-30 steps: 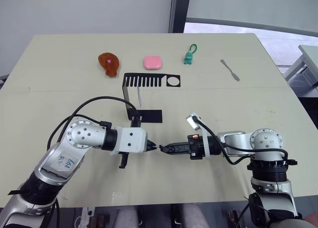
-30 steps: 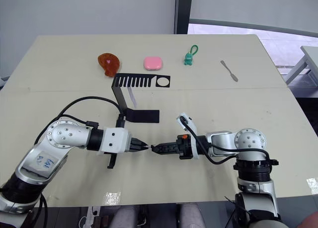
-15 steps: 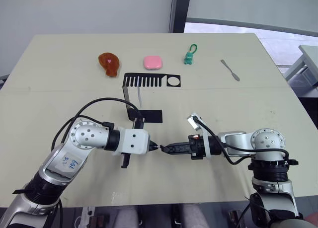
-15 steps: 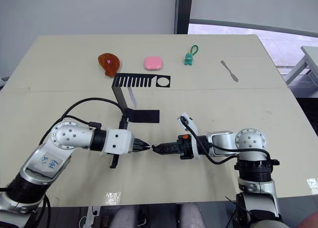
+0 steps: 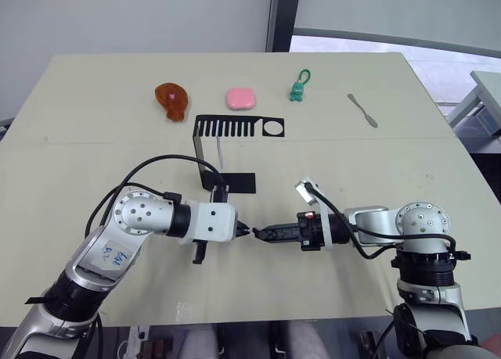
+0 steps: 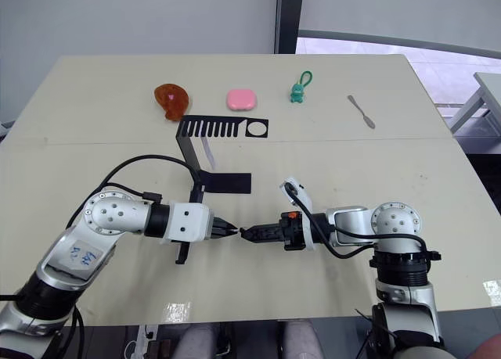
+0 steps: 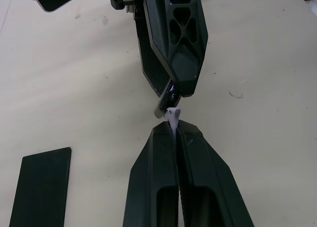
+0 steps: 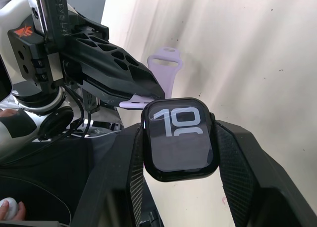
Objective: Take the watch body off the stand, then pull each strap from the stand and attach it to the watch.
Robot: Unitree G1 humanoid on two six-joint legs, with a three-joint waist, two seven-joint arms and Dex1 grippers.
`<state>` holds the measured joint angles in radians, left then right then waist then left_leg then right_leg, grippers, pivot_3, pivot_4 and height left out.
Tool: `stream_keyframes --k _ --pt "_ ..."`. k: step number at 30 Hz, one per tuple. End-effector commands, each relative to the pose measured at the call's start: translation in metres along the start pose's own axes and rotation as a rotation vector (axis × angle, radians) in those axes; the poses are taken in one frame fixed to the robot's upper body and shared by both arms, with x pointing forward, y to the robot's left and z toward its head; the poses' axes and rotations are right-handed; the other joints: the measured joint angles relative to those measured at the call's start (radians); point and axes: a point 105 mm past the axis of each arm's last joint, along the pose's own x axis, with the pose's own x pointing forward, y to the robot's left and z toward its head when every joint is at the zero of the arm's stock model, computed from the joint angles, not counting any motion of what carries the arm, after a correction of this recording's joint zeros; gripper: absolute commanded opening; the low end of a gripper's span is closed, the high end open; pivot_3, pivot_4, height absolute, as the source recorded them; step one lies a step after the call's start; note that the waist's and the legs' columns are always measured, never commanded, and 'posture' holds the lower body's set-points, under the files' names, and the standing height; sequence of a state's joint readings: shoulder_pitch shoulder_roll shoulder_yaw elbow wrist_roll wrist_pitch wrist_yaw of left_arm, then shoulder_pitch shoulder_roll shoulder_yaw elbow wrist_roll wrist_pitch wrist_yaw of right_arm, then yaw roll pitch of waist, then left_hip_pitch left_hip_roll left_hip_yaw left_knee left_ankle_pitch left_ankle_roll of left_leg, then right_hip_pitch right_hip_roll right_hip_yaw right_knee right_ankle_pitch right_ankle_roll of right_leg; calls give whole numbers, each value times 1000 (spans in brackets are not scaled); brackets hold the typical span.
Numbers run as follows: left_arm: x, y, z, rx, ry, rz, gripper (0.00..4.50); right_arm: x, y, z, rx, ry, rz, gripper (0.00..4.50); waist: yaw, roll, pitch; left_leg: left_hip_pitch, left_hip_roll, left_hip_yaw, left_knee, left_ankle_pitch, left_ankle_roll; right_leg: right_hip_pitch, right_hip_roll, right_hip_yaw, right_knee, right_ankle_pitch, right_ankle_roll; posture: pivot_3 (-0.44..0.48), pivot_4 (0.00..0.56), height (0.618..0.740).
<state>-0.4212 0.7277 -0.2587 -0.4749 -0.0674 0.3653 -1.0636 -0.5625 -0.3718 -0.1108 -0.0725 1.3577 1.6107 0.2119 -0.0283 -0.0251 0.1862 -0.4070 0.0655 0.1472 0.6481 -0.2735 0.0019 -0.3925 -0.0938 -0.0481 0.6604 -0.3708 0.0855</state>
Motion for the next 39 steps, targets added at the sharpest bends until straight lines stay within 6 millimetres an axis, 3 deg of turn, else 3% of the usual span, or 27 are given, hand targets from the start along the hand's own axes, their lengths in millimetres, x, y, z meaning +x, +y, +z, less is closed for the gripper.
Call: stream_keyframes --k 1,17,39 --pt "10 -6 14 50 -56 -20 0 10 23 -2 -56 36 117 1597 0 0 0 0 0 0 0 0 0 0 0 0 0 0 0 0 150 740" --pt "18 -5 25 71 -70 -31 0 12 23 -4 -56 43 110 1597 0 0 0 0 0 0 0 0 0 0 0 0 0 0 0 0 150 740" --pt "22 -3 23 62 -53 -15 0 12 23 -8 -54 56 116 1597 0 0 0 0 0 0 0 0 0 0 0 0 0 0 0 0 150 740"
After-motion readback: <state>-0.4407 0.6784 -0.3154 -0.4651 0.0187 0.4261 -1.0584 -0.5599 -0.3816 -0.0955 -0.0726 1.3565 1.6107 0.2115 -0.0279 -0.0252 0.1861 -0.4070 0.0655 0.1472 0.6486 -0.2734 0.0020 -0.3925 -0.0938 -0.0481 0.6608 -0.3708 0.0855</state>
